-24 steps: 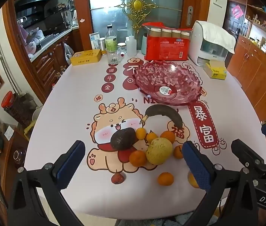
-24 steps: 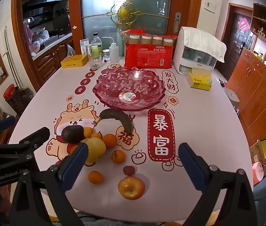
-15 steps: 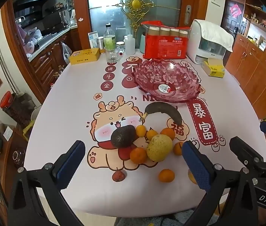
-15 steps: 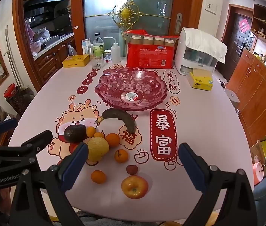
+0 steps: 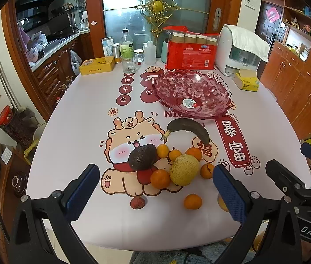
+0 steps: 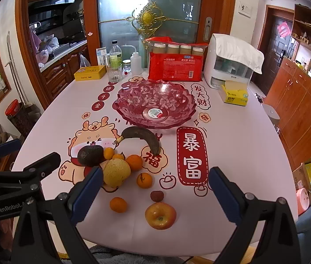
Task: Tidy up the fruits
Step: 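Move both tools toward the fruit pile on the table, then grasp the orange with the left tool while the right tool grasps the red apple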
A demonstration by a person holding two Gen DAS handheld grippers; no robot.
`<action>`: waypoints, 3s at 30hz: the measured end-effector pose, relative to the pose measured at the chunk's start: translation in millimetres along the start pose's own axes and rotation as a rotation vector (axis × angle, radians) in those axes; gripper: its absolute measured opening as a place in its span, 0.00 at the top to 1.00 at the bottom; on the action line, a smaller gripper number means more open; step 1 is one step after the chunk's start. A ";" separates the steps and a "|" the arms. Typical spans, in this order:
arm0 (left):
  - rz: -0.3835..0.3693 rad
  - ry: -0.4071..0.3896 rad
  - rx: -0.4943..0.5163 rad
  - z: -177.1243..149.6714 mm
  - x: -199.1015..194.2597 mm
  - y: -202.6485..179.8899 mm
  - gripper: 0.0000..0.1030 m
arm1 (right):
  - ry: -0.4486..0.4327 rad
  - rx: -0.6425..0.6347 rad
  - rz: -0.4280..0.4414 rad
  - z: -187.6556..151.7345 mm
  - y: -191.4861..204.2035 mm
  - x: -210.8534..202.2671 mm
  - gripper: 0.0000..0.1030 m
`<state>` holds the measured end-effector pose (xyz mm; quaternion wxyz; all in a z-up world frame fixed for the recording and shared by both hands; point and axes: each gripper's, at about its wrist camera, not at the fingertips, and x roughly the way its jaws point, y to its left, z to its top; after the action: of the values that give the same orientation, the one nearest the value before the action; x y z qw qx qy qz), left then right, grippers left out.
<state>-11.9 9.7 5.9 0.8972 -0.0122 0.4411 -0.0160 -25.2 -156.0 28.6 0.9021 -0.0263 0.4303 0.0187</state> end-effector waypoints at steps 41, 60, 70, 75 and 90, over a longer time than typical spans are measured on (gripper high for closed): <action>0.011 0.055 0.045 2.6 21.8 18.4 0.01 | 0.023 0.021 0.004 -8.9 12.1 10.7 0.06; -0.066 0.130 0.108 -1.3 49.6 -2.7 0.01 | 0.084 0.102 -0.080 -15.9 -8.8 24.7 0.06; -0.107 0.170 0.028 -14.6 61.7 -16.8 0.01 | 0.137 0.062 -0.084 -35.1 -38.7 44.3 0.08; -0.101 0.161 -0.057 -21.2 65.5 -17.7 0.01 | 0.179 -0.032 -0.045 -42.5 -46.1 65.4 0.08; -0.053 0.379 -0.125 -74.5 128.2 -40.3 0.01 | 0.372 -0.232 0.206 -83.9 -36.8 144.7 0.10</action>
<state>6.7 -36.2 -139.5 0.7949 -0.0761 0.6018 -0.0145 2.9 -196.5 -135.4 0.7916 -0.0887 0.5844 0.1549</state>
